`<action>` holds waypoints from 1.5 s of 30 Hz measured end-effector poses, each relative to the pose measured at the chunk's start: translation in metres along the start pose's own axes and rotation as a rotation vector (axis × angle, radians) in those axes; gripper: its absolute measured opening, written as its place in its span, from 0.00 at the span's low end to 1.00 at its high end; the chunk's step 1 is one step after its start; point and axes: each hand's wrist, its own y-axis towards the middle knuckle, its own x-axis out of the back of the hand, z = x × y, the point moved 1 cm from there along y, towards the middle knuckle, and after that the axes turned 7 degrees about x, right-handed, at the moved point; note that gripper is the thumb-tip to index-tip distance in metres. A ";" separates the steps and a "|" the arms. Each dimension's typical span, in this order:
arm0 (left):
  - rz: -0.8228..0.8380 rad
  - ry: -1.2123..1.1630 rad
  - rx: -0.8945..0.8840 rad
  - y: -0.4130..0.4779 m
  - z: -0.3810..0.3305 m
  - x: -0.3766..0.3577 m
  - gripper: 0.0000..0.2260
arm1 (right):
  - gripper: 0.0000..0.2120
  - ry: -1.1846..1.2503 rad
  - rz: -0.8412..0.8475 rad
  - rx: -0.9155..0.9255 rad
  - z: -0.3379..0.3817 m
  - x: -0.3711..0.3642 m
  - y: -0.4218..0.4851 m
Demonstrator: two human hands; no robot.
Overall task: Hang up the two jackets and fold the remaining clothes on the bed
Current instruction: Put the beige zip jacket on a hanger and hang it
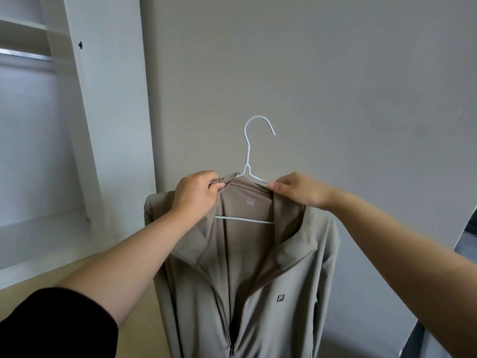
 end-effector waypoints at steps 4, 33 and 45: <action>0.063 -0.070 -0.035 0.006 -0.006 0.001 0.10 | 0.15 -0.041 -0.252 0.018 -0.004 -0.011 0.010; 0.719 -0.223 0.739 0.023 -0.024 0.023 0.12 | 0.07 -0.155 -0.745 0.083 -0.030 -0.011 -0.014; 0.486 -0.016 0.365 0.050 -0.024 0.011 0.12 | 0.06 -0.030 -0.813 0.018 -0.035 0.002 -0.022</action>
